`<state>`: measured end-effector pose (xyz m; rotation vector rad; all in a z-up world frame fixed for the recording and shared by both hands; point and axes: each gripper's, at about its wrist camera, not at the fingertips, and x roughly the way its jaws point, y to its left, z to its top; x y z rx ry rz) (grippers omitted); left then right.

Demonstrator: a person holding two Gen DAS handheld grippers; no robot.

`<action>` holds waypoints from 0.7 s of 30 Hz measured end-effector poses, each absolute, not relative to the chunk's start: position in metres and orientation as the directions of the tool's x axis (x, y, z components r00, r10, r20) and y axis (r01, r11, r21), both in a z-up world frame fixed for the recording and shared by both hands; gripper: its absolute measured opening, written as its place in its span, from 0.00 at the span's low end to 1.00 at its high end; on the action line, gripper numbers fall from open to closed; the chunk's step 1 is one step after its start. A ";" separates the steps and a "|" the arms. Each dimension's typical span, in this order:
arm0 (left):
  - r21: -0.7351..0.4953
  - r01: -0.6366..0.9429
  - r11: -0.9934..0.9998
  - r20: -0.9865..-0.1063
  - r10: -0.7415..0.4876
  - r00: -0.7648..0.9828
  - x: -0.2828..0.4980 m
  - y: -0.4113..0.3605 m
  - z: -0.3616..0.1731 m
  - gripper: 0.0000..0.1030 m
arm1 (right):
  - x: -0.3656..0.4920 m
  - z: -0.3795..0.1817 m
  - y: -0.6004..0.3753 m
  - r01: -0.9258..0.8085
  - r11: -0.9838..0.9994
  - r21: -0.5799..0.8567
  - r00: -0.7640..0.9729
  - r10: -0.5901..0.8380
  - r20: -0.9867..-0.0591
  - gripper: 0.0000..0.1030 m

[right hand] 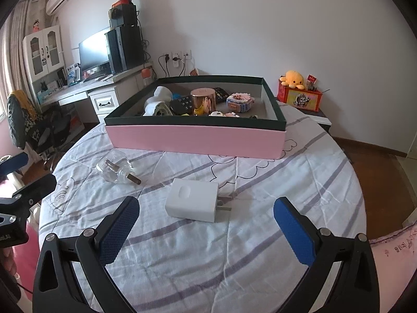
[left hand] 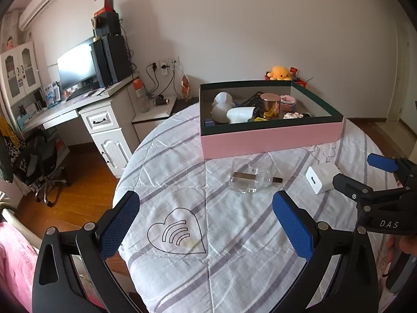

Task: Organize rigid objects
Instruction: 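Withdraw both grippers from the box and move back over the bed, then grasp the glass bottle with the left gripper while the right gripper grasps the white charger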

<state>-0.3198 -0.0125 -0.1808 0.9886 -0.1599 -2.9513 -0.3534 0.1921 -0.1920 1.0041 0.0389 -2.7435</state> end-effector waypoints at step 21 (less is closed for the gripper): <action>0.107 -0.012 -0.994 -0.647 -0.060 -0.760 -0.342 -0.018 -0.199 1.00 | -0.399 -0.227 0.175 0.234 -0.972 -0.008 -0.591 -0.136 -0.795 0.99</action>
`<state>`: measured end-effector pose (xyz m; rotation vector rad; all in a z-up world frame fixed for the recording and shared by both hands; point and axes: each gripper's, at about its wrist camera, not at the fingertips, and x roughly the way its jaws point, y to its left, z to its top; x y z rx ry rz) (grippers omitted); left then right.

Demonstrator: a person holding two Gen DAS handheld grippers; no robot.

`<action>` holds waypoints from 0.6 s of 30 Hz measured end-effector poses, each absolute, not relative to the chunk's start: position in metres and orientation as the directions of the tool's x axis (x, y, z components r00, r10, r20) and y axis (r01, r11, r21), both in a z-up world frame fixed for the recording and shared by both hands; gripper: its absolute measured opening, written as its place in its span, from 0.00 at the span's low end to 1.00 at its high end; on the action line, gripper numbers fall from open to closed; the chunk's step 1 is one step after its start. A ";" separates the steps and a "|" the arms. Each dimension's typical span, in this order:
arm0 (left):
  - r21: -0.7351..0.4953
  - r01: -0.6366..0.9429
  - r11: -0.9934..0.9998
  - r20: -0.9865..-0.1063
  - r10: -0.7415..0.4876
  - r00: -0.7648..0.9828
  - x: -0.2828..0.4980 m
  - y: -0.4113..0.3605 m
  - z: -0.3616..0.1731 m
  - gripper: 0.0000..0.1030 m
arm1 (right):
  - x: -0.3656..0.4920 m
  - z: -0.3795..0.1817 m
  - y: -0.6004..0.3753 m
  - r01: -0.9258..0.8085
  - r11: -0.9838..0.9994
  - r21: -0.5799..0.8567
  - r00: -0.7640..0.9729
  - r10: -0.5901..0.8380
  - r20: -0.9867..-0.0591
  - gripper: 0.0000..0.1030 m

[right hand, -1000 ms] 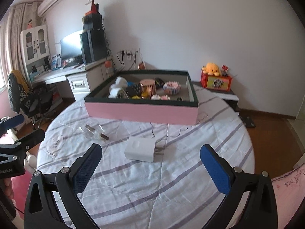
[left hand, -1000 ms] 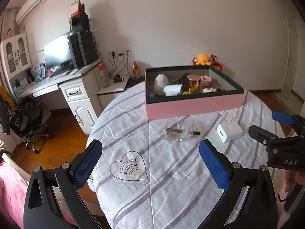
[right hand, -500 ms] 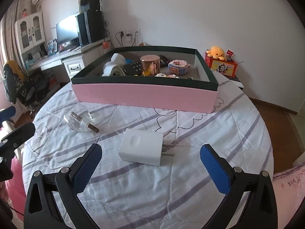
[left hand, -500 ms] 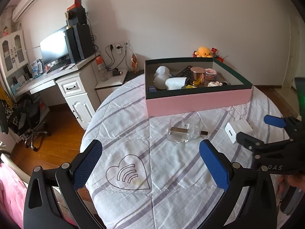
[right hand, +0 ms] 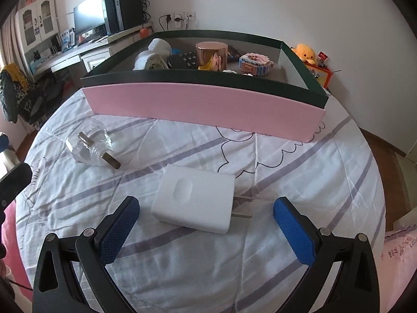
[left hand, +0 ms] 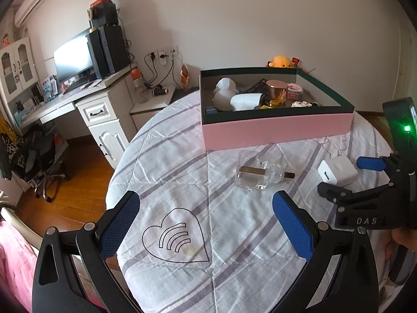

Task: Organize rigid objects
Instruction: 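Grasp the glass bottle with the left gripper while the right gripper grasps the white charger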

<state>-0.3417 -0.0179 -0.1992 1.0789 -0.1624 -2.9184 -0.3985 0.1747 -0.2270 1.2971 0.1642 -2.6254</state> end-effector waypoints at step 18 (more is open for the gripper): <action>0.045 -0.095 -0.994 -0.723 0.033 -0.690 -0.386 0.017 -0.226 1.00 | -0.394 -0.222 0.219 0.204 -0.977 0.057 -0.624 -0.175 -0.762 0.65</action>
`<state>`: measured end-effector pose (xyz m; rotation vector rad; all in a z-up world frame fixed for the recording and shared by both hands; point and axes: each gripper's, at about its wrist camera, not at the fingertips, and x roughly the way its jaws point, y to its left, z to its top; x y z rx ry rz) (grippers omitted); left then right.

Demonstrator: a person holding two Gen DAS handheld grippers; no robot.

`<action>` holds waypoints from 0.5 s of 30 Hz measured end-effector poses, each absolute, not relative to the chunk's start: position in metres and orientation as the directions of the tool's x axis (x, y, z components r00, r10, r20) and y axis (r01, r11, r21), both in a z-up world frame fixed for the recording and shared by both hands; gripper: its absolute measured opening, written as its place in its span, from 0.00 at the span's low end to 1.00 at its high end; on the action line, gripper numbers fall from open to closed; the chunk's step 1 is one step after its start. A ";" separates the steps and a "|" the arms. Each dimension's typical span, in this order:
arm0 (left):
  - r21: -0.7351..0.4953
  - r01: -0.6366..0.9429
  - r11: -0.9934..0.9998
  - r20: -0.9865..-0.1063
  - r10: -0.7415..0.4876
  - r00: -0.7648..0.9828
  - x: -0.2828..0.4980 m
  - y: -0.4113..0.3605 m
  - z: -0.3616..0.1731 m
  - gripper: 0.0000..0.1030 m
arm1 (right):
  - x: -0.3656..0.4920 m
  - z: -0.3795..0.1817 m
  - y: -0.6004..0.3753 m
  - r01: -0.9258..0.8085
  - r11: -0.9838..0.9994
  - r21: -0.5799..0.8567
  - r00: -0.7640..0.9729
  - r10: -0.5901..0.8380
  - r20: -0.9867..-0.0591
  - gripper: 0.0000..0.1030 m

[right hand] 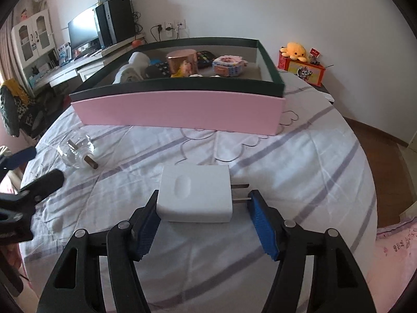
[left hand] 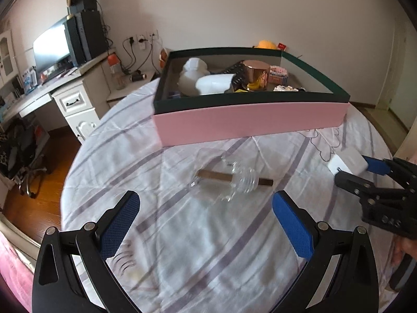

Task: Organize rigid objects
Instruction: 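Grasp the glass bottle with the left gripper while the right gripper grasps the white charger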

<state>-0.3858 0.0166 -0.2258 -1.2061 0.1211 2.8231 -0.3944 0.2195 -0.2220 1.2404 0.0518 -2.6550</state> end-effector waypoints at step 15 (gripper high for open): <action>-0.003 -0.174 -0.985 -0.786 0.109 -0.608 -0.425 0.028 -0.243 0.79 | -0.400 -0.226 0.227 0.198 -0.979 0.047 -0.630 -0.164 -0.759 0.65</action>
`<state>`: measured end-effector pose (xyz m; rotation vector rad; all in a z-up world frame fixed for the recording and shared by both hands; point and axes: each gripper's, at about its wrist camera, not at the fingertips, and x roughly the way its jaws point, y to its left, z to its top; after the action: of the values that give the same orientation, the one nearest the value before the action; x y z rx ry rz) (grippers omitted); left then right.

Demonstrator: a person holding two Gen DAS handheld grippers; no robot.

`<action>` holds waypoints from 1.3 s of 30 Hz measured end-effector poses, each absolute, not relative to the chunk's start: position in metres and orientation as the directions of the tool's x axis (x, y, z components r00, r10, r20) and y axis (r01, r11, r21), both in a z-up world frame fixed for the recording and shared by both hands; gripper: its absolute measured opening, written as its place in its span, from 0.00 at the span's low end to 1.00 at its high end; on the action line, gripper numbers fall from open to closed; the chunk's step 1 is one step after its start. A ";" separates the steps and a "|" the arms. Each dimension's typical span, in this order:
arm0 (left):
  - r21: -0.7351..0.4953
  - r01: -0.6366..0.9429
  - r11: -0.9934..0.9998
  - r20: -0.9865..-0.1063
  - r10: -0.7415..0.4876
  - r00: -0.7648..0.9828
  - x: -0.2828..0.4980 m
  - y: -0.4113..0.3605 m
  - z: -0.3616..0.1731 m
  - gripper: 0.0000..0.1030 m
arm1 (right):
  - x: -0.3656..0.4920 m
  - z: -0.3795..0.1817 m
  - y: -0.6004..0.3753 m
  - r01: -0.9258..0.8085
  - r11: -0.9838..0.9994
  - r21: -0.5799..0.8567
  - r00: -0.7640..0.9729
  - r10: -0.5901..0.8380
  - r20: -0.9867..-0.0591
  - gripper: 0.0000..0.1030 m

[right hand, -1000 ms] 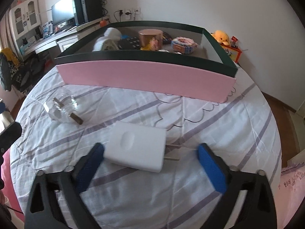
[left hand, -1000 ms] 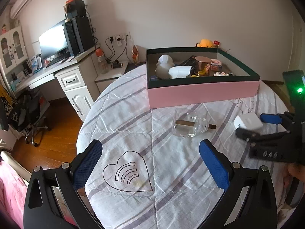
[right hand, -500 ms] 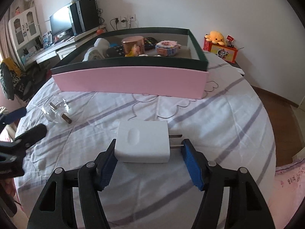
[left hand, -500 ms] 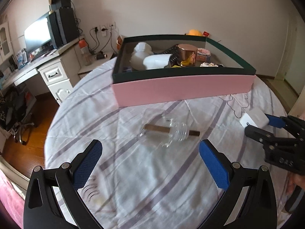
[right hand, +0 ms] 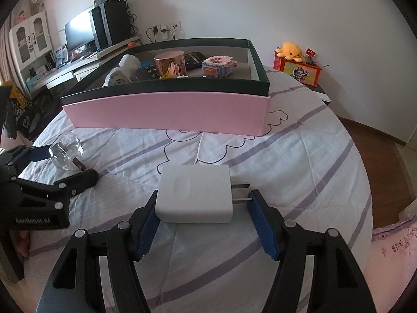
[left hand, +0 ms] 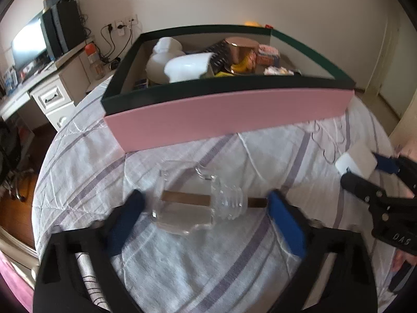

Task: Organize rigid objects
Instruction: 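Grasp the glass bottle with the left gripper while the right gripper grasps the white charger, then lift the glass bottle and white charger and carry them over the pink box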

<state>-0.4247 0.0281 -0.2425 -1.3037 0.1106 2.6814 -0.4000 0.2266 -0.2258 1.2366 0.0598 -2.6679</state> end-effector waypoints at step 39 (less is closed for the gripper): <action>-0.006 -0.184 -0.983 -0.751 0.126 -0.648 -0.391 0.025 -0.239 0.74 | -0.401 -0.222 0.222 0.202 -0.979 0.009 -0.647 -0.140 -0.749 0.65</action>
<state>-0.3912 0.0248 -0.2387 -1.2250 0.1058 2.7044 -0.4008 0.2218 -0.2222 1.2134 0.1122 -2.6896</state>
